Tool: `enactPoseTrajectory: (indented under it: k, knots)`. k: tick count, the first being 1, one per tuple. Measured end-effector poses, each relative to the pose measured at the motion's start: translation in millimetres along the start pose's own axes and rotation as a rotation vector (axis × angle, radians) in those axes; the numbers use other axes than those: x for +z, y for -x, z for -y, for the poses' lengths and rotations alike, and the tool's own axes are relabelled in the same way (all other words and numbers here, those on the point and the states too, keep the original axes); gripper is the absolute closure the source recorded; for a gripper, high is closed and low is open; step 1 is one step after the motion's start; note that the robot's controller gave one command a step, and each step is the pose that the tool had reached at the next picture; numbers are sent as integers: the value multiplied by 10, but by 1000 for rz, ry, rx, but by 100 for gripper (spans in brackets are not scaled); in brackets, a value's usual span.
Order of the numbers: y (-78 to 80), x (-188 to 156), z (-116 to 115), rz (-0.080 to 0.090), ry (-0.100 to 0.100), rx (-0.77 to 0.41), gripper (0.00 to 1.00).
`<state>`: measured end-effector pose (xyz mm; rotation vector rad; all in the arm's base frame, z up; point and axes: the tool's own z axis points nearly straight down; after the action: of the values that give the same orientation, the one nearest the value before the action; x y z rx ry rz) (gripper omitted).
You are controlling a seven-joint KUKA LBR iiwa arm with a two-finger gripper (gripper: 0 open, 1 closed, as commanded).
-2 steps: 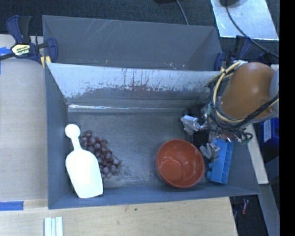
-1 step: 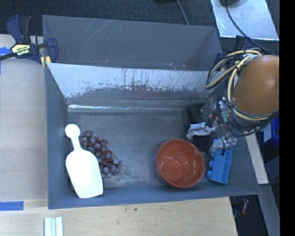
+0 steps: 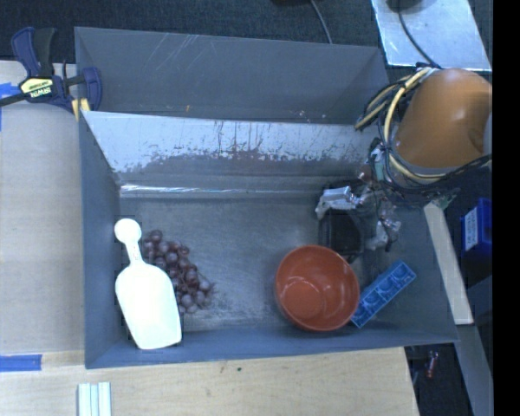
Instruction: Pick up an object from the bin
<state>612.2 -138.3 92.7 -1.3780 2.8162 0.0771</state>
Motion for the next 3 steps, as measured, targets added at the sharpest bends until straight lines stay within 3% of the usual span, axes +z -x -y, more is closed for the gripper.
enactPoseTrajectory:
  k: [1,2,3]
  knots:
    - [-256,88,-277,15,-38,-697,0]
    - [295,239,-42,-1,-15,-395,100]
    - [294,239,-41,-1,-15,-394,100]
